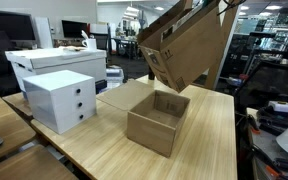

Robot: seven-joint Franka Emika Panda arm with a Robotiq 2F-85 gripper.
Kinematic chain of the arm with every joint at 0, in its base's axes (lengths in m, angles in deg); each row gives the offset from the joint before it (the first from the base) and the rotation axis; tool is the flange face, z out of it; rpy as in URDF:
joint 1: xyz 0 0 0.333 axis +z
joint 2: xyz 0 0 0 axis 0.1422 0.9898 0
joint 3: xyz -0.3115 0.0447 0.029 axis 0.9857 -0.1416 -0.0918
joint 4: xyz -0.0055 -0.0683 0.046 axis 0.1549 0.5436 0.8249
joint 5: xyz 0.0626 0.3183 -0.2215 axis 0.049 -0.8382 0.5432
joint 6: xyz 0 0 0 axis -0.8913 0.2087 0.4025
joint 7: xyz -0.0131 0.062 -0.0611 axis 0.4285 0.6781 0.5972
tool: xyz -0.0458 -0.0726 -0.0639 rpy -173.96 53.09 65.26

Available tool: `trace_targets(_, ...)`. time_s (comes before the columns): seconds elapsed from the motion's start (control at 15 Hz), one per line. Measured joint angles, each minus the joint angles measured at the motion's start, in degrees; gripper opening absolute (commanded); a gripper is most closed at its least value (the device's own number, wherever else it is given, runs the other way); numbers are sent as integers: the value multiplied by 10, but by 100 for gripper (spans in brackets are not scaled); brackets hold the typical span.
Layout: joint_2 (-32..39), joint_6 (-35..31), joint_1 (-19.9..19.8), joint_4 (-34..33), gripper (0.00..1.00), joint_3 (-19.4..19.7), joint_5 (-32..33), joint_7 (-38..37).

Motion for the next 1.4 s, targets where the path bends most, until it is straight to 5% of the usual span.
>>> trace_targets(1.4,8,0,73,31,6,-39,151,34)
